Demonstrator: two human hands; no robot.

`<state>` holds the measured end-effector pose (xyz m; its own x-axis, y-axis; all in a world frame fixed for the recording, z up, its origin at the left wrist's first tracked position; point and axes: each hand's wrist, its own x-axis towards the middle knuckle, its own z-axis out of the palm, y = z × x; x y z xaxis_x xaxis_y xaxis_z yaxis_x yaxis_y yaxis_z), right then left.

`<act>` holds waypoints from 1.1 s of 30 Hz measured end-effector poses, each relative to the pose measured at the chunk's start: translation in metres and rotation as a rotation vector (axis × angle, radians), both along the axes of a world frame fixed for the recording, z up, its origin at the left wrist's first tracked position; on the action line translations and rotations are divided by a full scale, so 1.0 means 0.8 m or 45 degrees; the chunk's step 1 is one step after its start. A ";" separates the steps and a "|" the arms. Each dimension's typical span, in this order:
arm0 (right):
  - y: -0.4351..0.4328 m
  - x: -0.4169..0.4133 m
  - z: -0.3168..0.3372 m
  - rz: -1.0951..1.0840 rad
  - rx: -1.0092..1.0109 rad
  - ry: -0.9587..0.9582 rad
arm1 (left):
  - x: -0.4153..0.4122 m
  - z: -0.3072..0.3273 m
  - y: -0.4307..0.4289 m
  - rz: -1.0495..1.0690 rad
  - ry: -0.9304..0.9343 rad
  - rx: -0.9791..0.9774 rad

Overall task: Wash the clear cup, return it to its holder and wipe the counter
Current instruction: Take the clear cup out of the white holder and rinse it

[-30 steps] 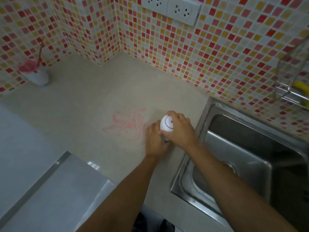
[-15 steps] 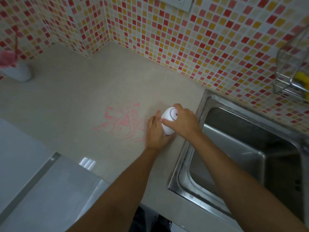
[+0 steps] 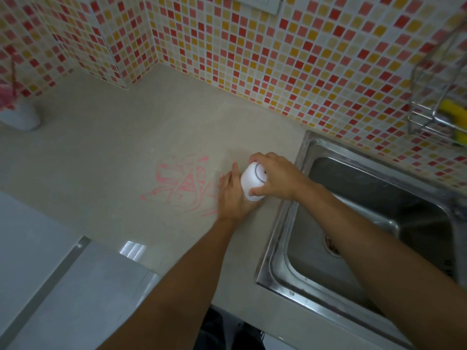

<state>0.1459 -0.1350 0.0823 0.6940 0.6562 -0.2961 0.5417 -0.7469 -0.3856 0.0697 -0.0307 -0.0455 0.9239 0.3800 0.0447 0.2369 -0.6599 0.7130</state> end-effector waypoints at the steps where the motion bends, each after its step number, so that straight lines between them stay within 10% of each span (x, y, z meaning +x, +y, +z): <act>1: 0.001 0.000 0.006 0.048 -0.017 0.005 | 0.001 -0.001 0.003 -0.023 0.007 0.037; 11: -0.013 0.010 0.060 0.007 0.095 -0.001 | -0.001 0.009 0.016 -0.054 0.058 -0.040; 17: -0.050 0.029 0.056 -0.612 0.509 0.142 | -0.010 0.018 0.012 -0.008 0.020 -0.126; 26: -0.071 0.029 -0.058 -1.222 1.073 0.876 | -0.026 0.020 0.021 0.092 -0.079 -0.179; 33: -0.035 0.002 -0.102 -1.019 0.908 0.518 | -0.030 0.034 0.045 0.153 -0.118 -0.265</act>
<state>0.1472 -0.1632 0.0008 0.9263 0.1784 -0.3320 -0.2517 -0.3627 -0.8973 0.0454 0.0055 -0.0183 0.8670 0.4969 0.0367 0.2319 -0.4675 0.8530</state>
